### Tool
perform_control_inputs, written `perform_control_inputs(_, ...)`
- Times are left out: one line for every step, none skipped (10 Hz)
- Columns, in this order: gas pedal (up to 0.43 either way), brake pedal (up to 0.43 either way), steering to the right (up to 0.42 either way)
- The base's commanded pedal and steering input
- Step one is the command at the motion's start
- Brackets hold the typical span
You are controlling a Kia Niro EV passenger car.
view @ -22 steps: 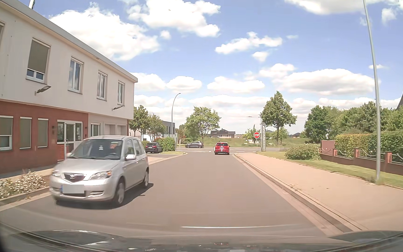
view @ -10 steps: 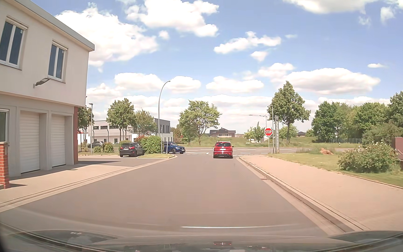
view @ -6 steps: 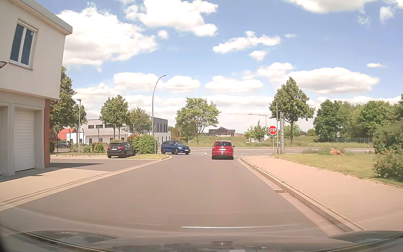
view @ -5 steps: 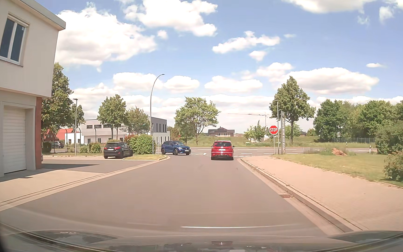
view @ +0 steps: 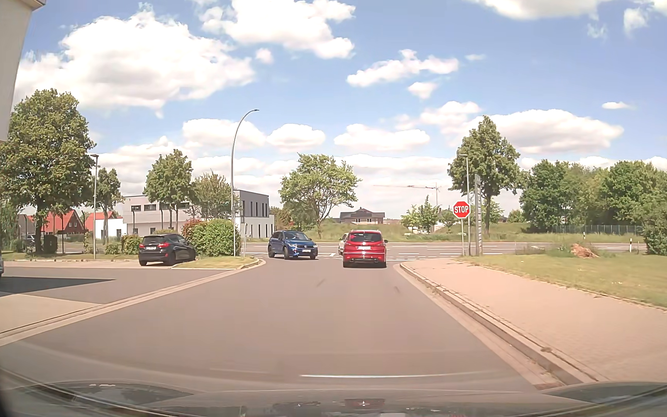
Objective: Follow the waypoints while adhering to traffic rules and regulations
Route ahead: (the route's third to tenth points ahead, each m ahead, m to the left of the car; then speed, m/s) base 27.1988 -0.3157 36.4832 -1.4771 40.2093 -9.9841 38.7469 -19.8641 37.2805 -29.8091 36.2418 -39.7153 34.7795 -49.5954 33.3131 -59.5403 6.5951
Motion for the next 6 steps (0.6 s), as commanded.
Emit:
perform_control_inputs(0.0,0.207,0.004)
perform_control_inputs(0.0,0.189,0.003)
perform_control_inputs(0.0,0.177,0.003)
perform_control_inputs(0.0,0.159,0.003)
perform_control_inputs(0.0,0.152,0.002)
perform_control_inputs(0.0,0.116,0.002)
